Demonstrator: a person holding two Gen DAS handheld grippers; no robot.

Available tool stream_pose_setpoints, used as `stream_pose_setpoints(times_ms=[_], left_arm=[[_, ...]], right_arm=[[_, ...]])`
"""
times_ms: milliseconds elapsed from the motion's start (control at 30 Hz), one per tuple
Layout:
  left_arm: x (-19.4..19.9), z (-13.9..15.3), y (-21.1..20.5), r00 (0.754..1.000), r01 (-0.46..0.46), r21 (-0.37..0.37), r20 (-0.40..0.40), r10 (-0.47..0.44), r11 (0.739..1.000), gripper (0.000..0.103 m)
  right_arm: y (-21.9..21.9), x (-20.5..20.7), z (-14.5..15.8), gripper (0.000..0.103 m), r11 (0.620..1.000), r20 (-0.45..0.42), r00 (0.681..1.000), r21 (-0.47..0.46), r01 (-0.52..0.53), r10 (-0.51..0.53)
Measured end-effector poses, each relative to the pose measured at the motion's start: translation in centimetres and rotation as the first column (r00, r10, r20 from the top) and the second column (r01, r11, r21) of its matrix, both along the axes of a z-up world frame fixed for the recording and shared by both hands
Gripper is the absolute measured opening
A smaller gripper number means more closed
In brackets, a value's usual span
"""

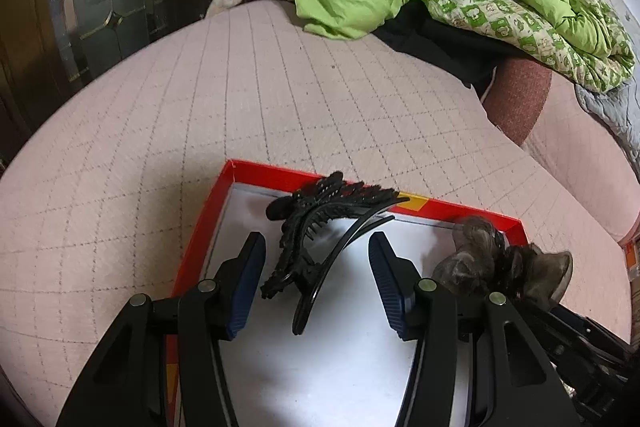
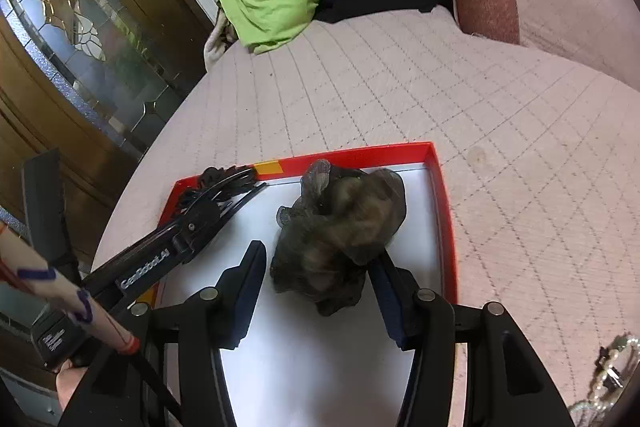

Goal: Organize jewelry
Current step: 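Open both tools to drop the scrunchie and claw clip into the tray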

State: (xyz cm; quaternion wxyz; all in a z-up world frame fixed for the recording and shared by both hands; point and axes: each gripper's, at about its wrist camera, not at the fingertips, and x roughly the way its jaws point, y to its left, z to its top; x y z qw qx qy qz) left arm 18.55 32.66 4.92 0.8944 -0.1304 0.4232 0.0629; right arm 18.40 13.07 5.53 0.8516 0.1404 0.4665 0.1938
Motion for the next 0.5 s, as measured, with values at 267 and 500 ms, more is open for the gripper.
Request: stream_pose_setpoints(times_ms=[267,500], left_arm=[[-1.0,1.8,-0.6,0.999,-0.004,0.046,0.049,0.002,0.999,0.053],[-2.0,3.3,-1.3,0.996,-0.008,0.08,0.088,0.001,0.997,0.054]], right_arm=[[-1.1,-2.3,2.0,0.058,1.0,0.034,0.999,0.009,-0.005,0.004],[-1.9,-4.6,3.5,0.058,0.999,0.055,0.998,0.032,-0.007,0.005]])
